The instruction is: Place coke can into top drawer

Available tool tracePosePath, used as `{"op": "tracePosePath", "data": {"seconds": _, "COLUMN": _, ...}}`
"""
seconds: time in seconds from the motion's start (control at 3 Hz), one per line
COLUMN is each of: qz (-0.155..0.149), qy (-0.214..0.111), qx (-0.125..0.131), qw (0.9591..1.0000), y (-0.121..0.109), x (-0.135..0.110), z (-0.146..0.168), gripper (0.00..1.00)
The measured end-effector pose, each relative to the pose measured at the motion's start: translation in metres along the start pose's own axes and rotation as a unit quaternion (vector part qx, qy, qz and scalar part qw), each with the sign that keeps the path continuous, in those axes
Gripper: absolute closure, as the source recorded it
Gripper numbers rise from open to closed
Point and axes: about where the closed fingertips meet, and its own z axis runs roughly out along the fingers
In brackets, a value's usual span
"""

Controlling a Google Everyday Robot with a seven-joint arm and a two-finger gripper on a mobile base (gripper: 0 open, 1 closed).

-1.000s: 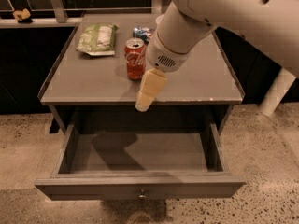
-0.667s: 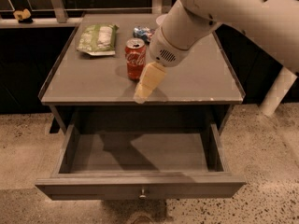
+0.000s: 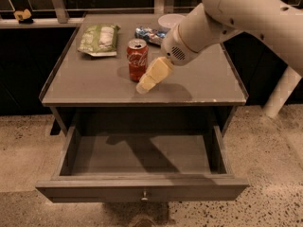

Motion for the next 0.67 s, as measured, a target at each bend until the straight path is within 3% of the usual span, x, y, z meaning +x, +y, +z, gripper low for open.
{"op": "tracePosePath", "data": {"seconds": 0.33, "qz": 0.016, "qy": -0.01, "qx": 0.011, "qw": 0.9998, "y": -0.009, "x": -0.008, "z": 0.008, "gripper": 0.0}}
{"op": "tracePosePath", "data": {"seconds": 0.67, "qz": 0.009, "qy": 0.029, "qx": 0.019, "qw": 0.9994, "y": -0.016, "x": -0.019, "z": 0.021, "gripper": 0.0}}
